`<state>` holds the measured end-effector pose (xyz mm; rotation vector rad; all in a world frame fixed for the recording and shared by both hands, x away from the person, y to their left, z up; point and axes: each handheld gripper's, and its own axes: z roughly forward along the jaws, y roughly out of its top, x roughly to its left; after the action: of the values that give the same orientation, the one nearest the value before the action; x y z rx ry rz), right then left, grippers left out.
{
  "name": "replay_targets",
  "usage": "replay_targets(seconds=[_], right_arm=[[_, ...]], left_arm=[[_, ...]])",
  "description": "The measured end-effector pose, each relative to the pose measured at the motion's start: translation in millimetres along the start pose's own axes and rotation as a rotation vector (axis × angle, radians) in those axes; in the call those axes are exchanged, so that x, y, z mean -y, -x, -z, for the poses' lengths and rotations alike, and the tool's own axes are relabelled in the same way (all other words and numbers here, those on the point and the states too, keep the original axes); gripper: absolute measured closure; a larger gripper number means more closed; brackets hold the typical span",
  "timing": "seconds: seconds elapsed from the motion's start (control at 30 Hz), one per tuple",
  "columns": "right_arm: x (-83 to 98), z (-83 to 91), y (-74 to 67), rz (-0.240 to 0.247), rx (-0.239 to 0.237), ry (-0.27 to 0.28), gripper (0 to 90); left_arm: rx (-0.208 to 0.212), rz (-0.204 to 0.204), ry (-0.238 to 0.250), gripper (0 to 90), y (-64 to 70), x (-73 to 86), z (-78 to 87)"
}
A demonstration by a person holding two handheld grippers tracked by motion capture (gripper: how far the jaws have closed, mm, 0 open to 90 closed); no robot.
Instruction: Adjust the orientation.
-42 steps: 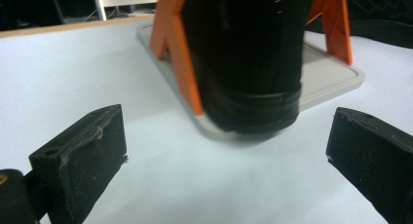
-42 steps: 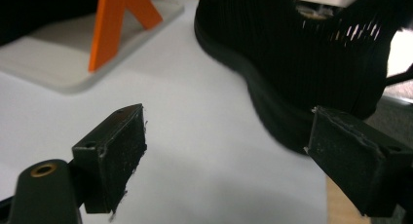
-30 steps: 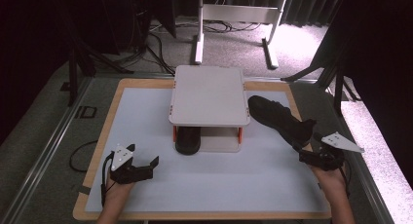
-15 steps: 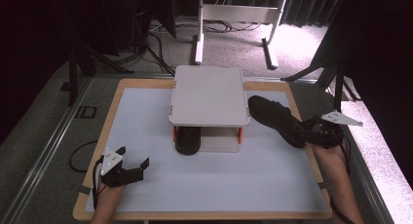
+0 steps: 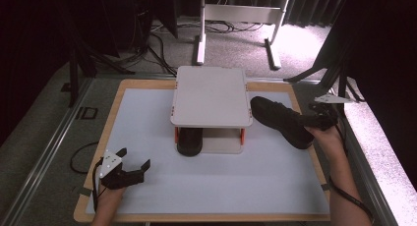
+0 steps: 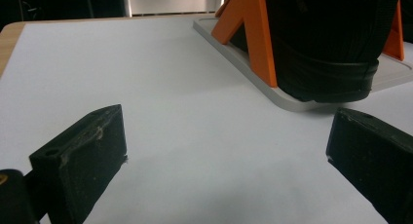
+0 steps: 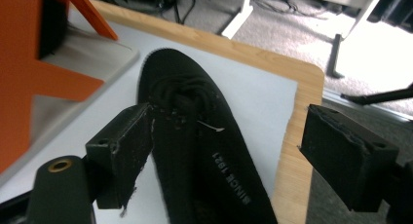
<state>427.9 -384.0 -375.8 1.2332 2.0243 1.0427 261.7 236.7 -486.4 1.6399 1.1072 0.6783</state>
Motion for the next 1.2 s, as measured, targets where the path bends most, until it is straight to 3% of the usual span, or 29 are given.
replay_targets(seconds=[0.3,0.43,0.5,0.63,0.77,0.9,1.0,1.13,1.2], right_arm=[[-4.2,-27.0,4.0,0.018,-0.056,-0.121,29.7],[-4.9,-34.2,0.6,0.028,-0.043,-0.143,31.4],[-5.9,-37.2,-0.2,0.027,-0.058,-0.16,33.3],[-7.5,-45.3,-3.8,0.055,-0.045,-0.218,33.9],[-4.1,-57.4,-7.7,0.058,-0.063,-0.283,38.2],[-0.4,-58.3,-7.1,0.036,-0.075,-0.257,48.2],[1.1,-57.4,-9.1,0.038,-0.092,-0.246,63.6],[1.6,-56.5,-16.0,0.084,-0.055,-0.234,78.1],[1.3,-54.3,-19.6,0.072,-0.046,-0.22,79.8]], left_arm=[[0.003,0.001,0.001,1.3,-0.2,0.0,0.1],[0.003,0.007,0.001,1.3,-0.4,0.1,0.1],[0.003,0.007,-0.001,1.3,-0.7,0.0,0.0],[0.002,0.001,-0.002,1.3,-0.3,-0.1,-0.1],[0.001,0.006,0.002,1.3,-0.4,0.1,0.0],[0.002,0.011,-0.001,1.3,-0.9,0.0,-0.2],[0.0,0.011,-0.003,1.3,-0.8,-0.1,-0.3],[0.0,0.013,0.003,1.3,-1.2,0.2,0.4],[0.0,0.016,0.004,1.3,-1.3,0.1,0.4]])
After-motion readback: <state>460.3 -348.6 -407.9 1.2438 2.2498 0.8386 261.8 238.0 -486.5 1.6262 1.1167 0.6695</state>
